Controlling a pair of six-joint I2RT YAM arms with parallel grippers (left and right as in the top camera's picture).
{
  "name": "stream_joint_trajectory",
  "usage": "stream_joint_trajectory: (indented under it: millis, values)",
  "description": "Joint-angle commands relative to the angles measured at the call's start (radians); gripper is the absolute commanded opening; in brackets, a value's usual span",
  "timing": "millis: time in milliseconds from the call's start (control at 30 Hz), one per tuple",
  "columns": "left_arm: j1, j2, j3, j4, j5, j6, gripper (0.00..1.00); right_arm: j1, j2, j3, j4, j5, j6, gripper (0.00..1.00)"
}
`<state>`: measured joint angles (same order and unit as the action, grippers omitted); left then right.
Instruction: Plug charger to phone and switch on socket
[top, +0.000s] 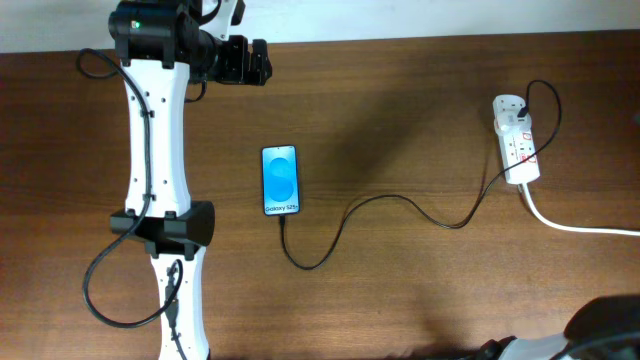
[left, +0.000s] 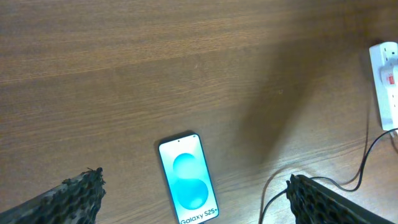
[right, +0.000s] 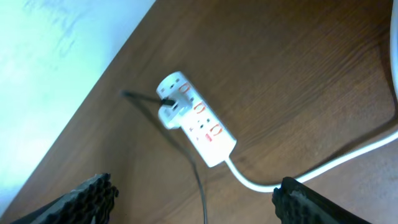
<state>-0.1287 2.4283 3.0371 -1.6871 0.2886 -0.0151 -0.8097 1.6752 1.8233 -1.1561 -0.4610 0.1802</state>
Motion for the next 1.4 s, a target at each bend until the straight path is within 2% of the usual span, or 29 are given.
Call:
stream_joint_trajectory:
  millis: [0, 267, 567, 800, 867, 1367]
  values:
    - [0.005, -0.006, 0.007, -0.001, 0.011, 0.016, 0.99, -0.021, 0.077, 0.027, 0.053, 0.001, 0.042, 0.88]
    - [0.005, -0.006, 0.007, -0.001, 0.011, 0.016, 0.99, -0.021, 0.246, 0.027, 0.213, 0.012, 0.046, 0.92]
    - [0.005, -0.006, 0.007, -0.001, 0.011, 0.016, 0.99, 0.042, 0.407, 0.026, 0.273, 0.013, 0.044, 0.99]
    - [0.005, -0.006, 0.007, -0.001, 0.011, 0.016, 0.99, 0.159, 0.478, 0.026, 0.278, 0.168, 0.051, 0.99]
    - [0.005, -0.006, 0.007, -0.001, 0.011, 0.016, 0.99, 0.177, 0.492, 0.026, 0.272, 0.233, 0.119, 0.99]
    - [0.005, -0.006, 0.007, -0.001, 0.011, 0.016, 0.99, 0.241, 0.61, 0.025, 0.255, 0.221, 0.112, 0.99]
